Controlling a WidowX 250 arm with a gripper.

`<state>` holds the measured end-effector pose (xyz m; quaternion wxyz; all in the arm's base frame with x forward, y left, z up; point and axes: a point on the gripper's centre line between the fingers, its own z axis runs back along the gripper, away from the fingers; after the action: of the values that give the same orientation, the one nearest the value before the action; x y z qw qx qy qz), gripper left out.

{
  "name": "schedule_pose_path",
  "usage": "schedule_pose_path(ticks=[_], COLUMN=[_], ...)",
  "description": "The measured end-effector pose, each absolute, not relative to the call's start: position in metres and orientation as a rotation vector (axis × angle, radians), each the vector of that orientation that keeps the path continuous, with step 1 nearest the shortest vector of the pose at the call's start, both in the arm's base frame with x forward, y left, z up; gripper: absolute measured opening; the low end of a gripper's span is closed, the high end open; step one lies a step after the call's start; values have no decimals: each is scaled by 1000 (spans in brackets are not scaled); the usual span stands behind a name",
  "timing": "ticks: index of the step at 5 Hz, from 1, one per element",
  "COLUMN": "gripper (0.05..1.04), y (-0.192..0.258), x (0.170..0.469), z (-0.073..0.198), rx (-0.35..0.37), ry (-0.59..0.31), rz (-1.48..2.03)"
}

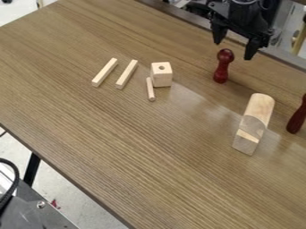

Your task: Put the pawn on top of the cube with hole in the middle

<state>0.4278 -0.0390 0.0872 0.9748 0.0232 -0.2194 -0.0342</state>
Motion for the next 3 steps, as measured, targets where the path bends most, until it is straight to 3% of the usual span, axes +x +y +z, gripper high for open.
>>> schedule_pose_path(ticks=[3], gripper=[962], y=[-40], x=[428], z=[82], rx=[43], ry=[-424], rz=[-83])
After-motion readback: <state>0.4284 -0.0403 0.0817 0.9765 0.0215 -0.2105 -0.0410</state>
